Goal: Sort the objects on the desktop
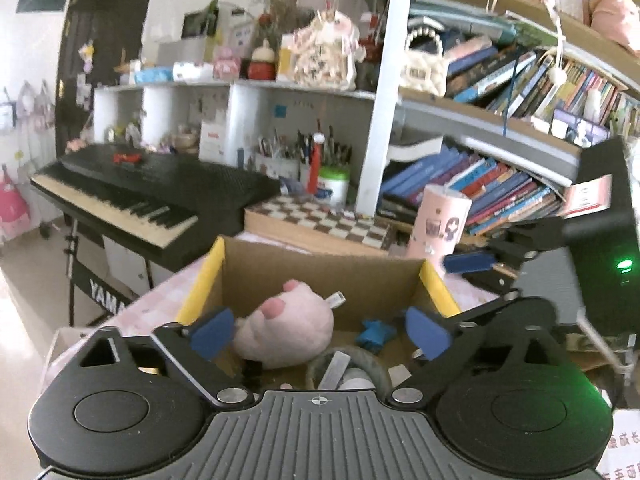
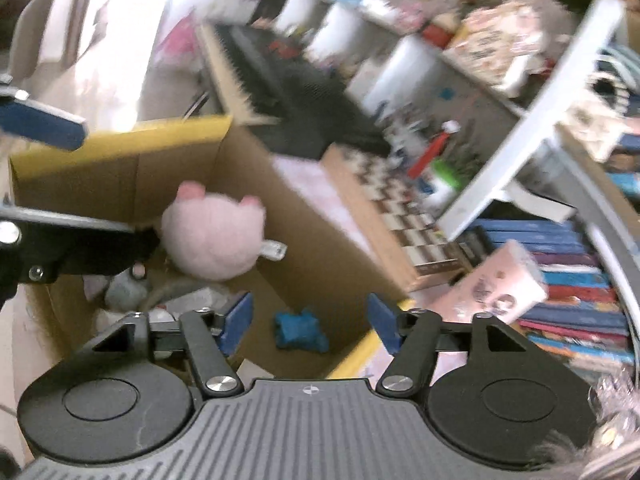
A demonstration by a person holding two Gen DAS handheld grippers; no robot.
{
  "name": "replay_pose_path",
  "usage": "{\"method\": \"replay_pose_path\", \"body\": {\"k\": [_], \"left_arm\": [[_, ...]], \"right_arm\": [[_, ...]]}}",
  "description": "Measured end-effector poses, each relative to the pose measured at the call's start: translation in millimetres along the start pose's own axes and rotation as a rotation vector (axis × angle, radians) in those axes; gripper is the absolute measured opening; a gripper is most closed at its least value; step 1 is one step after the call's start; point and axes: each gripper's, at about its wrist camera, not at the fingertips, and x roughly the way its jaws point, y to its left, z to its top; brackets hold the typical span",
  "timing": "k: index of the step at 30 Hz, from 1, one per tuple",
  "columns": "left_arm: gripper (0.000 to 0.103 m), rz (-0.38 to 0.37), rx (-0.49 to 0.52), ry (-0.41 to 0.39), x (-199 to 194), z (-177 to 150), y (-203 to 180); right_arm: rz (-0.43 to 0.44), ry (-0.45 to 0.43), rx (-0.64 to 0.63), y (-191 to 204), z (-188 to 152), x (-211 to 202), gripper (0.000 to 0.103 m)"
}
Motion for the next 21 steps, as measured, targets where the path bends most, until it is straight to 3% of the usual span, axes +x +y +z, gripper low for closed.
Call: {"method": "replay_pose_path", "body": {"k": [5, 11, 21], "left_arm": [[0.103, -0.016, 0.029, -0.064, -22.0, -0.2, -0.1], [0.103, -0.052, 0.026, -0.067, -45.3, -6.2, 1.0], [0.103, -0.026, 0.102, -0.094, -94.5, -34.6, -0.8]], "right_arm": [[-0.103, -0.076, 0.149, -2.3, -11.1, -46.6, 0.07], [-0.24, -0.138, 0.31, 8.8, -33.0, -98.8, 0.071], [-0.436, -0.121, 0.601, 50.0, -82.5, -166.4, 0.076]]}}
